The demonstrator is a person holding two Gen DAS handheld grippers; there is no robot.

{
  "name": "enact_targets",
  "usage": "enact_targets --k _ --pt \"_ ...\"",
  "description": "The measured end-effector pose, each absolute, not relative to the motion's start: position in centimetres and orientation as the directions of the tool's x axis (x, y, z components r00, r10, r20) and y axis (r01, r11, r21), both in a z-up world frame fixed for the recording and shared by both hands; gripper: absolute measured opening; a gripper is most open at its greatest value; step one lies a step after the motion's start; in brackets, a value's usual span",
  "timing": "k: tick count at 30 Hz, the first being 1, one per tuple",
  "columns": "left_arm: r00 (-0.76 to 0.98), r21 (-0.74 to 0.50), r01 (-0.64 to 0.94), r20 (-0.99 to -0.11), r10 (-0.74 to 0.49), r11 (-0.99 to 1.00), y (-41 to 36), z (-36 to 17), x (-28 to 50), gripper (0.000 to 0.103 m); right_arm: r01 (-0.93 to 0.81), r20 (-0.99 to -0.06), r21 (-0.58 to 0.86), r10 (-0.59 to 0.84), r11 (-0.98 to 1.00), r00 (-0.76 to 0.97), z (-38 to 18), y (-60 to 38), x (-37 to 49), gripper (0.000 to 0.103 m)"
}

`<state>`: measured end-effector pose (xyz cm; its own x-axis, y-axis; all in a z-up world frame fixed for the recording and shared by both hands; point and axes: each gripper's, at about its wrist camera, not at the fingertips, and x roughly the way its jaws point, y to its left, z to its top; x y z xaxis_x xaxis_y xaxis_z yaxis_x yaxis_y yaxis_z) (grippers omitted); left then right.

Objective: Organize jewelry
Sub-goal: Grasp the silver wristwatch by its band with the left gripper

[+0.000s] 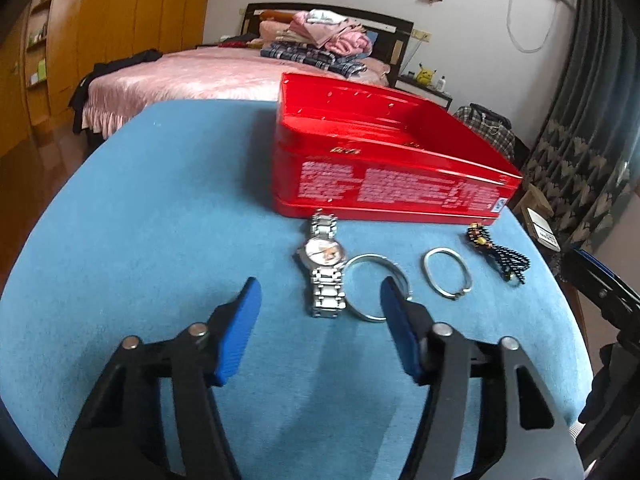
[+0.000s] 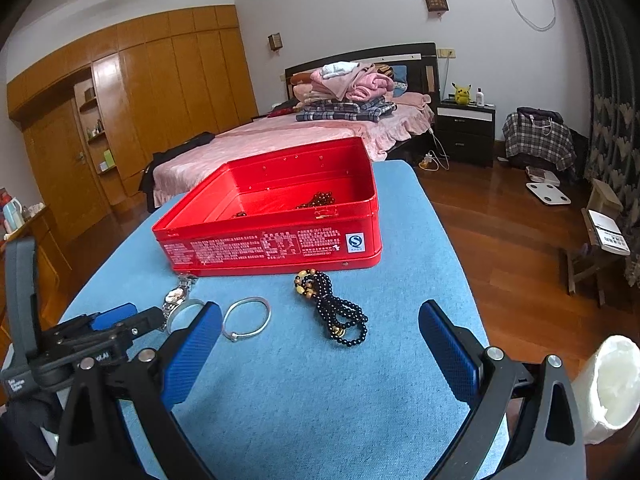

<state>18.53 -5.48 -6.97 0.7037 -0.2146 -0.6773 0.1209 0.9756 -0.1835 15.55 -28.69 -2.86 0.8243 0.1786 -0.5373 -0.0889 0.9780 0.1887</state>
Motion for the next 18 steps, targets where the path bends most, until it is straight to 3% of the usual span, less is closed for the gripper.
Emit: enact_targets --k 11,18 --pt "0.674 -0.220 0.146 -0.692 -0.260 0.965 -5.37 -7.81 18.93 0.017 -0.091 -0.546 0.185 0.180 0.978 0.818 -3.10 -28.36 15.72 0.097" --pt "0.682 -0.205 0.140 -0.689 -0.244 0.969 -5.44 -7.80 18.59 0.014 -0.090 -0.545 0.186 0.179 0.978 0.819 -3.16 -28.36 15.70 0.097"
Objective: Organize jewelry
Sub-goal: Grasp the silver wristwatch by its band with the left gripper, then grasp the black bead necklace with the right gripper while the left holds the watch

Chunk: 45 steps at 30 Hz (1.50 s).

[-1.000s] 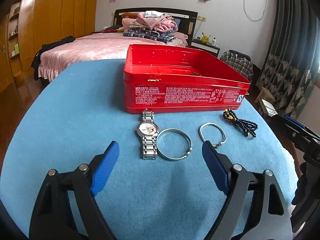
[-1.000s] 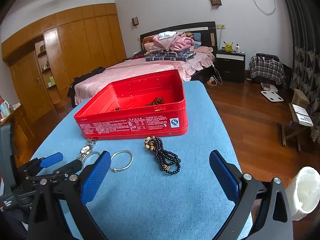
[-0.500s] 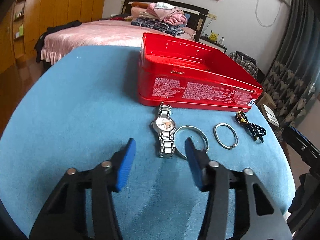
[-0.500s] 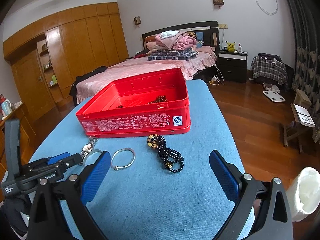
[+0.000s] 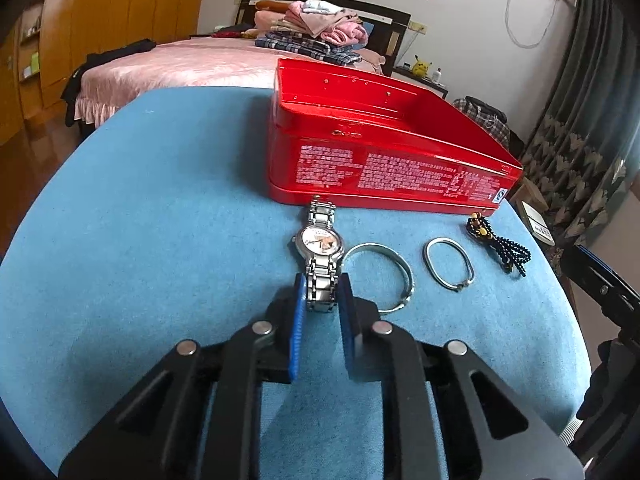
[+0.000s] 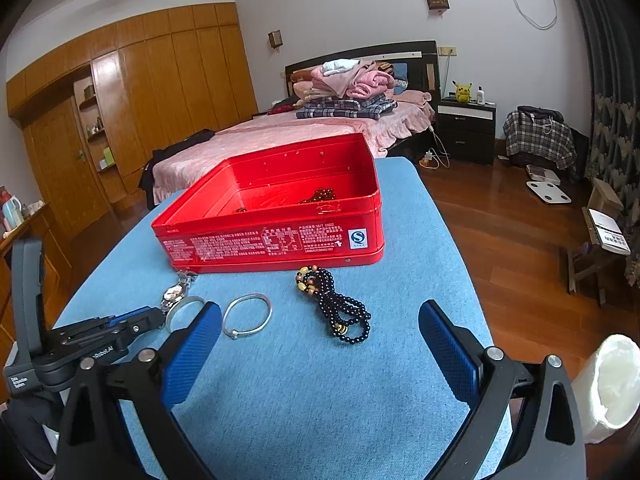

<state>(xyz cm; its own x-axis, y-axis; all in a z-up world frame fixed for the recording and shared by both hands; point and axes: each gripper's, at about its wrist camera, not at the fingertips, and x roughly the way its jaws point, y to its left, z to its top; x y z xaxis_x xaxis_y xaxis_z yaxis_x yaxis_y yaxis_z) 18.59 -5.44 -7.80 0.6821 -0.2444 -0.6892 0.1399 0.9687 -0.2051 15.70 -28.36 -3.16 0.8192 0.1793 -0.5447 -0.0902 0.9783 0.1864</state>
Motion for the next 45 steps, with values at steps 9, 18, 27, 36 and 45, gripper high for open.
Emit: enact_targets --k 9,18,27,36,45 --pt "0.680 -0.211 0.131 -0.692 -0.243 0.969 -4.4 -7.7 17.4 0.015 -0.089 -0.546 0.193 0.182 0.977 0.818 -3.5 -28.4 15.7 0.097" --pt "0.655 -0.183 0.106 -0.727 -0.207 0.977 -5.0 -7.8 20.4 0.028 -0.094 -0.550 0.188 0.185 0.978 0.815 -3.5 -28.2 15.7 0.097" --pt "0.650 -0.126 0.089 -0.745 -0.153 0.988 -5.8 -7.8 21.3 0.028 -0.089 -0.548 0.203 0.189 0.975 0.815 -3.7 -28.2 15.8 0.097" --pt "0.652 -0.146 0.084 -0.740 -0.165 0.986 -5.4 -7.7 21.3 0.027 -0.103 -0.618 0.197 0.205 0.975 0.759 -4.9 -28.9 18.9 0.095" --pt "0.653 -0.150 0.081 -0.739 -0.166 0.985 -5.3 -7.7 21.4 0.027 -0.137 -0.675 0.290 0.304 0.947 0.672 -6.5 -29.5 20.4 0.051"
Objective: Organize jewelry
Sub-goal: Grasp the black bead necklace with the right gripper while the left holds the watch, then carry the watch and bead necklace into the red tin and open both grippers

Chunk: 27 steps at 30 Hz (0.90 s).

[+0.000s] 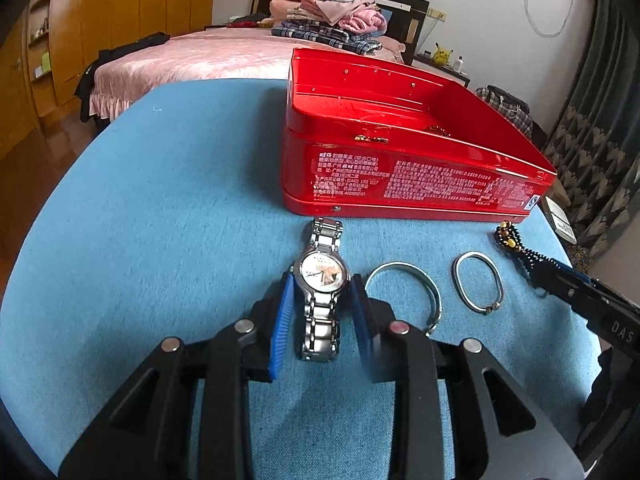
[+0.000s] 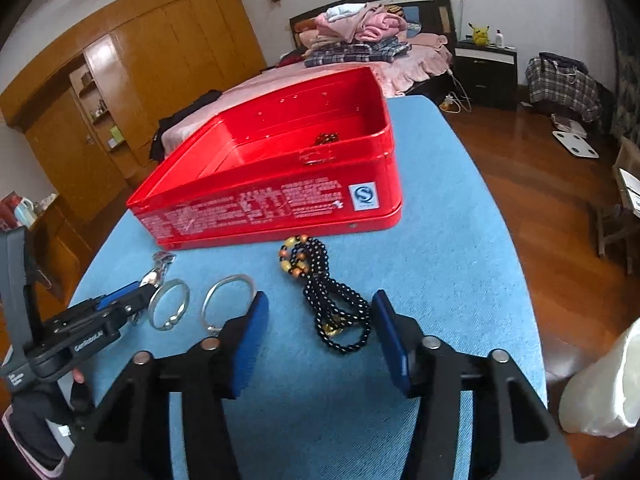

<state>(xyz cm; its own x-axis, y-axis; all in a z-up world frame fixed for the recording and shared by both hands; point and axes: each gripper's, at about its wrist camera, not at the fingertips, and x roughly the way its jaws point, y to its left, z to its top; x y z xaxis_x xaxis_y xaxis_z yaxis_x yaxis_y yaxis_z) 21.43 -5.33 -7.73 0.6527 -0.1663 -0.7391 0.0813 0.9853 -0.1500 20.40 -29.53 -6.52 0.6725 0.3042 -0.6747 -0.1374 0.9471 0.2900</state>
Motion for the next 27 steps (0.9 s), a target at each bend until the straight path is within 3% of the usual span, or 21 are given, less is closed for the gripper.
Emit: enact_targets --k 8,11,13,15,17,19,21,27 --pt "0.650 -0.137 0.083 -0.743 -0.158 0.987 -5.5 -7.8 21.4 0.029 -0.141 -0.672 0.234 0.265 0.962 0.692 -5.6 -28.6 19.9 0.051" --pt "0.645 -0.130 0.095 -0.747 -0.160 0.987 -5.8 -7.8 21.6 0.036 -0.126 -0.689 0.224 0.248 0.966 0.681 -5.8 -28.6 21.2 0.051" --pt "0.639 -0.115 0.120 -0.752 -0.165 0.986 -6.2 -7.8 21.7 0.048 -0.119 -0.712 0.213 0.238 0.970 0.660 -6.2 -28.3 22.1 0.051" --pt "0.635 -0.074 0.133 -0.759 -0.142 0.988 -6.8 -7.8 21.7 0.050 -0.118 -0.724 0.205 0.232 0.972 0.650 -6.4 -28.1 22.7 0.048" --pt "0.636 -0.066 0.131 -0.760 -0.135 0.989 -7.0 -7.7 21.7 0.048 -0.120 -0.734 0.185 0.219 0.975 0.643 -6.5 -27.9 23.1 0.039" --pt "0.639 -0.066 0.117 -0.759 -0.126 0.991 -6.8 -7.7 21.7 0.039 -0.120 -0.739 0.176 0.211 0.977 0.640 -6.6 -27.7 23.1 0.022" --pt "0.645 -0.083 0.086 -0.755 -0.119 0.993 -6.1 -7.6 21.6 0.028 -0.136 -0.736 0.182 0.226 0.974 0.638 -6.5 -27.7 22.8 0.019" --pt "0.665 -0.163 0.082 -0.726 -0.176 0.983 -5.0 -7.4 20.9 0.028 -0.136 -0.718 0.171 0.218 0.976 0.661 -5.7 -27.3 21.6 0.016"
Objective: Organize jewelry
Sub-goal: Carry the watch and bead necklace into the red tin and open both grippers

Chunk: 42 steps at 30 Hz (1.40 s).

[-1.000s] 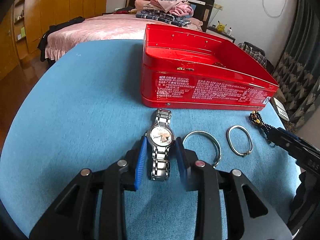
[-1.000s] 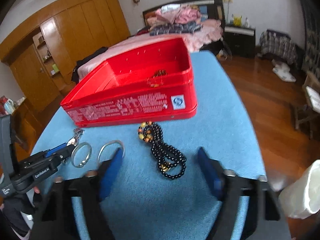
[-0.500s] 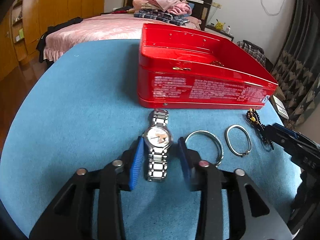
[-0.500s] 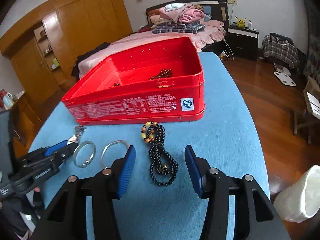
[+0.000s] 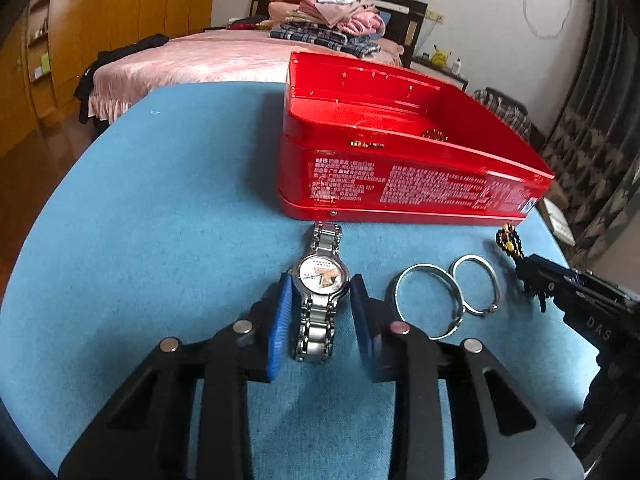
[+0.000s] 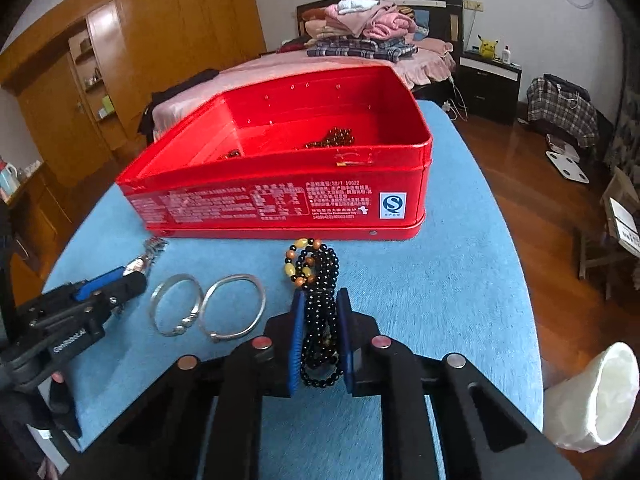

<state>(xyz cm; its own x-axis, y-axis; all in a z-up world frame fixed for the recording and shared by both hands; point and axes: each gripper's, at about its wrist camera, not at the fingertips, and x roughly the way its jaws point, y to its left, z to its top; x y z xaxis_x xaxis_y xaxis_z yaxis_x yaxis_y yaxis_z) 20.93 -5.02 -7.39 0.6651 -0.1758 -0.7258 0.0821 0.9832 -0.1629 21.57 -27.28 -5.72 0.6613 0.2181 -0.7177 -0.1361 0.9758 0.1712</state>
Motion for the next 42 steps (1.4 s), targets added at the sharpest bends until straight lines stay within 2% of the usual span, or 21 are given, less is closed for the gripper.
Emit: enact_targets --k 7,22,34,42 --pt "0.717 -0.202 0.086 -0.667 -0.201 0.976 -4.7 -5.8 19.2 0.028 -0.142 -0.680 0.195 0.238 0.970 0.693 -3.5 -28.3 19.6 0.016" --pt "0.830 -0.223 0.136 -0.506 -0.234 0.965 -4.8 1.9 17.7 0.028 -0.198 -0.589 0.188 0.272 0.962 0.761 2.2 -27.7 19.7 0.016" --pt "0.871 -0.230 0.185 -0.412 -0.267 0.956 -6.9 5.3 22.6 0.028 -0.213 -0.524 0.188 0.281 0.959 0.804 4.8 -27.2 24.2 0.016" --pt "0.866 -0.243 0.228 -0.391 -0.310 0.943 -8.8 5.0 27.7 0.028 -0.201 -0.540 0.181 0.268 0.963 0.798 3.7 -26.8 29.0 0.016"
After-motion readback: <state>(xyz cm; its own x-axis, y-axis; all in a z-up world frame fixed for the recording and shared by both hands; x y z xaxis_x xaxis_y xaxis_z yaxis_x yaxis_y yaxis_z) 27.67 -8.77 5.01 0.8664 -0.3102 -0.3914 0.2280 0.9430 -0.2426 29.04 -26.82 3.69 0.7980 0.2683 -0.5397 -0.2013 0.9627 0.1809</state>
